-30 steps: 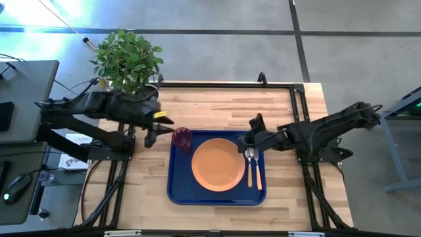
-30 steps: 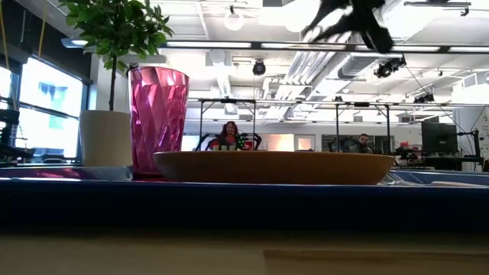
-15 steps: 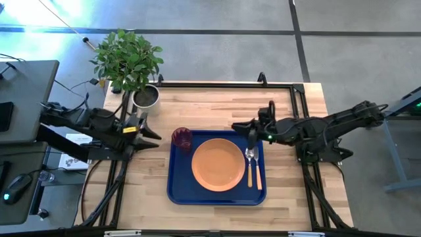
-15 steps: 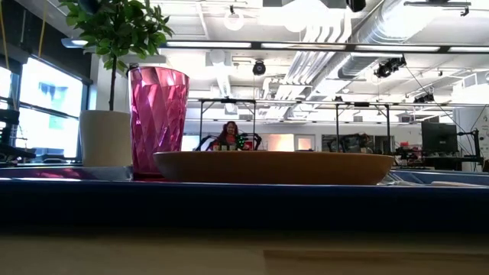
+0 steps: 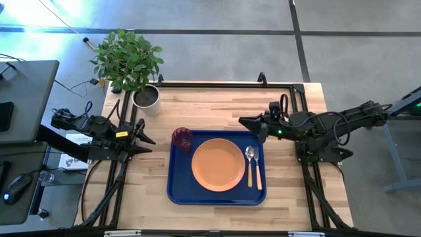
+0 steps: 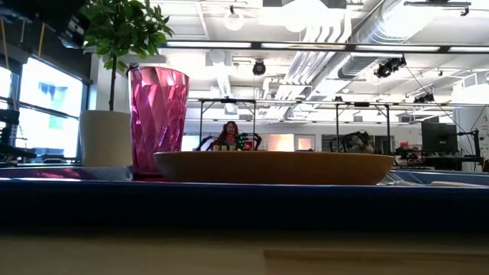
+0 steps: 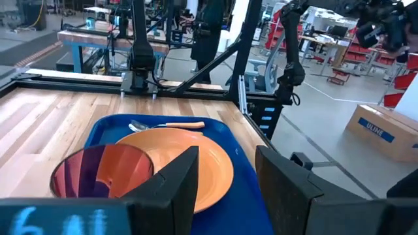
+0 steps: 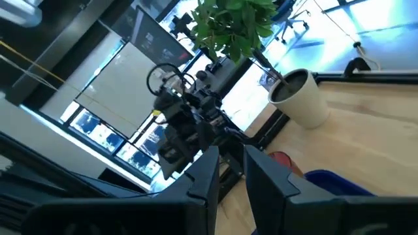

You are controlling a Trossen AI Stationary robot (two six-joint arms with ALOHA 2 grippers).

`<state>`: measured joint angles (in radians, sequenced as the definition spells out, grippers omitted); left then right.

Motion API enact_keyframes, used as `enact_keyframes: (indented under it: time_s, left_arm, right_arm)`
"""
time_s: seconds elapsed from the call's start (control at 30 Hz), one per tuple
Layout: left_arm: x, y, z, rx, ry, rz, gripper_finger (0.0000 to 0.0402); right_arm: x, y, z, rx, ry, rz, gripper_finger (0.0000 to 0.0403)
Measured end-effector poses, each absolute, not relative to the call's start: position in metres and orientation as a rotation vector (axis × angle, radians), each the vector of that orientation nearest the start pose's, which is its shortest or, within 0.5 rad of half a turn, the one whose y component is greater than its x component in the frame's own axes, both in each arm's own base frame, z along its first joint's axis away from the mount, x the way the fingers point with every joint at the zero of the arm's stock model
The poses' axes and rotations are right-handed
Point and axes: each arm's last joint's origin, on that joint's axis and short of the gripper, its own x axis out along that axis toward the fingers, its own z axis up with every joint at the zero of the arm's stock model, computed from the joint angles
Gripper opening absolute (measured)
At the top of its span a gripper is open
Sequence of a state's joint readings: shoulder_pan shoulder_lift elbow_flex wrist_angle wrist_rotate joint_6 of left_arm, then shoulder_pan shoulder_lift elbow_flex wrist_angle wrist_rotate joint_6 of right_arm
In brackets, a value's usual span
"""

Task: Pick and place plate/cup/fork/spoon on tray
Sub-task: Return to Home Position

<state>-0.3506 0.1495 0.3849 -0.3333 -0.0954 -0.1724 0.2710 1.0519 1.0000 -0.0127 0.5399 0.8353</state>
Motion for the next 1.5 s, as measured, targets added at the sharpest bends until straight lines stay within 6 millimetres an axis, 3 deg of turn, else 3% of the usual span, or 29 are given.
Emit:
enact_keyframes:
  time_s: [0.23,0.47,0.67,0.9,1.1,1.5]
  left_arm:
    - [0.069,-0.023,0.224,-0.162,0.056,-0.258,0.0143]
    - [0.081,-0.027,0.2,-0.162,0.051,-0.26,0.0142]
    - [0.089,-0.03,0.176,-0.203,0.068,-0.262,0.0142]
    - [0.091,-0.031,0.171,-0.263,0.019,-0.271,0.0142]
    - [0.091,-0.031,0.17,-0.308,0.026,-0.273,0.0142]
    - [0.092,-0.03,0.171,-0.435,0.033,-0.236,0.0142]
  right_arm:
    - [0.226,0.047,0.376,0.818,-0.051,-0.217,0.0063]
    - [0.214,0.04,0.387,0.781,-0.091,-0.182,0.0063]
    - [0.18,0.025,0.41,0.628,-0.159,-0.032,0.0062]
    - [0.121,0.014,0.43,0.329,-0.266,0.1,0.0062]
    - [0.086,0.009,0.419,0.197,-0.171,0.075,0.0062]
    - [0.058,0.003,0.398,0.156,-0.009,-0.026,0.0062]
